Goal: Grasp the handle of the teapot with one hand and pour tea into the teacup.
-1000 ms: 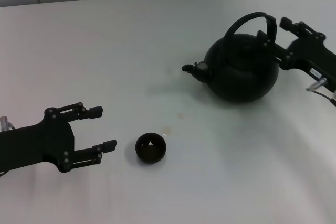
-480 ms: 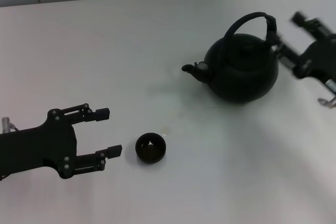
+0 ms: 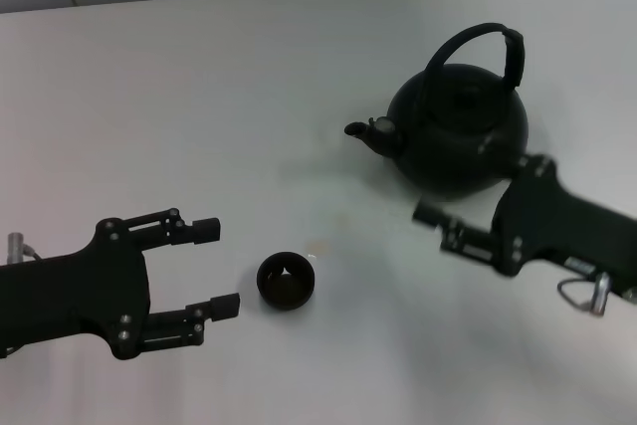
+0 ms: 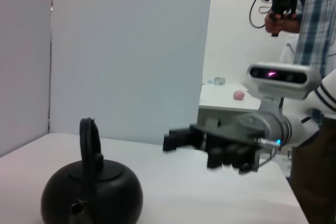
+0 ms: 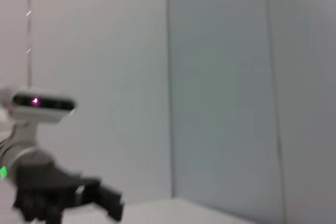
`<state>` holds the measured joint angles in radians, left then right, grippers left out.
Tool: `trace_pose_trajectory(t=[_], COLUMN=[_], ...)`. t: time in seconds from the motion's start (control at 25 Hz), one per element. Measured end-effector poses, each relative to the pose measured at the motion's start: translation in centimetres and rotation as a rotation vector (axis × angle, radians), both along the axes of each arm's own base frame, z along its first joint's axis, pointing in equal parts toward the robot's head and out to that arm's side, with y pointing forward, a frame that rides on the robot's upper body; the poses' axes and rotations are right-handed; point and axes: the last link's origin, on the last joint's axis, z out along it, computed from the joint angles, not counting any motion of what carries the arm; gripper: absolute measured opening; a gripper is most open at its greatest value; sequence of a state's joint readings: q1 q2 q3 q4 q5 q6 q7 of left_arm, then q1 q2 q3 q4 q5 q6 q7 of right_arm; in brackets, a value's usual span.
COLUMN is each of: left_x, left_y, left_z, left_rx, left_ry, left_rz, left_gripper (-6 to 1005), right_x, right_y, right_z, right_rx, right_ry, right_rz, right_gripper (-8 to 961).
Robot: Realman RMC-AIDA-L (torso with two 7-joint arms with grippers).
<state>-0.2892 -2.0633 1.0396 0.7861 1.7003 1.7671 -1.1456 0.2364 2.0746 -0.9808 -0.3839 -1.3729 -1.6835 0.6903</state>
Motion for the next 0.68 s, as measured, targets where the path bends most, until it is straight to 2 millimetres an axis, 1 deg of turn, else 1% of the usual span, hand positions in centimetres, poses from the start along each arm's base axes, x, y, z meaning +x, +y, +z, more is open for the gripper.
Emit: trace_pose_trajectory(t=[0.16,0.36,0.68], left_x=[-0.1,-0.3,-0.7], left_y=[-0.2,-0.4,-0.9], left_z=[0.0,-0.1,-0.7], left_rx=[-0.01,-0.011,-0.023], left_ry=[-0.007,-0.008,-0.022], left_rz=[0.011,0.018,0.049], left_gripper=[737,737,737], right_x=[0.2,0.1,0.3], right_y=[-0.4,-0.4,0.0], right_z=[-0.6,-0.9,-1.2], right_rx=[-0.064,-0.11,-0.107], right_ry=[-0.071,-0.125,-0.145], right_rz=[0.036,0.068,0.051], right_gripper=[709,710,710])
